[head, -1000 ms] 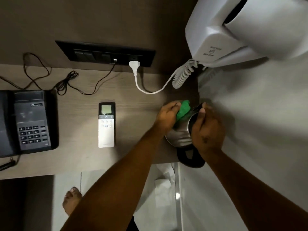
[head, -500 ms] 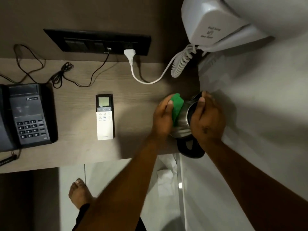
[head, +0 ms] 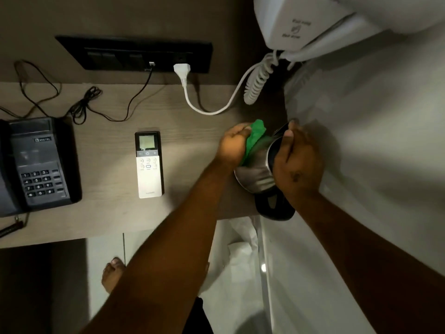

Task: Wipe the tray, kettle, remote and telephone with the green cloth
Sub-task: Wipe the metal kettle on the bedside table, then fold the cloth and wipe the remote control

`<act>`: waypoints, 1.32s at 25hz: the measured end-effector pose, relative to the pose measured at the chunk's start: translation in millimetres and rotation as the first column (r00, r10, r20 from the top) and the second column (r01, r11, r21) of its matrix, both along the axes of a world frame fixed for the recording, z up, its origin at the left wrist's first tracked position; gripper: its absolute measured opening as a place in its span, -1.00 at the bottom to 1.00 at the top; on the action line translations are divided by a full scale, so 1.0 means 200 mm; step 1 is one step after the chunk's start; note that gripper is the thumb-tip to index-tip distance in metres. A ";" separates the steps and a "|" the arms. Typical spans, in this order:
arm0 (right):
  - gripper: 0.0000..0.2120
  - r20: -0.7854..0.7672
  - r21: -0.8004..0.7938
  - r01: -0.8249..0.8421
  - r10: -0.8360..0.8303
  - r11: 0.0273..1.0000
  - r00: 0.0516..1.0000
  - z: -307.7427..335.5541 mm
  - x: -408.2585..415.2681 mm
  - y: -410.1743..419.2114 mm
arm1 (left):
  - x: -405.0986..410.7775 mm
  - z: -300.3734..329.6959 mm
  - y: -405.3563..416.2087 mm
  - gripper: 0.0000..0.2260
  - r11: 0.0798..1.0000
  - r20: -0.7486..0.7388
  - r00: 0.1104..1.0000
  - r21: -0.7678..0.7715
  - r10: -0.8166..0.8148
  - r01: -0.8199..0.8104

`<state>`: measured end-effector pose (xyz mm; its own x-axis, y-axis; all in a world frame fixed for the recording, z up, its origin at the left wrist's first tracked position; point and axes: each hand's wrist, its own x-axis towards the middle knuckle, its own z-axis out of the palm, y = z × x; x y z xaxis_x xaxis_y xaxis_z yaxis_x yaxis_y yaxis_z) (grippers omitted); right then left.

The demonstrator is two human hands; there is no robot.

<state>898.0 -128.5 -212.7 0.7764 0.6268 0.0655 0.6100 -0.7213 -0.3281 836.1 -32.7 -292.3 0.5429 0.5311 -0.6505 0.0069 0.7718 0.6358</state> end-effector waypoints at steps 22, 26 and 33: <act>-0.61 -0.012 0.057 -0.012 0.013 0.998 1.000 -0.01 0.00 -0.01 | -0.36 0.20 -0.22 -0.46 0.884 -0.109 0.992 0.456 -0.064 0.107; -0.54 0.122 0.140 -0.176 0.159 0.974 0.980 0.12 -0.11 0.07 | -0.64 0.25 -0.13 -0.72 0.958 -0.141 0.958 0.182 0.250 -0.223; -0.53 -0.998 0.014 0.161 0.004 0.987 0.062 -0.10 -0.81 0.27 | -1.11 0.22 0.04 -0.66 0.962 0.016 0.963 -0.049 0.270 -0.269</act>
<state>736.9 -75.5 -232.2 0.2134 0.6113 -0.7621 -0.4017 -0.6562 -0.6388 614.3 -25.0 -248.9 0.3990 0.6292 -0.6670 -0.2191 0.7718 0.5970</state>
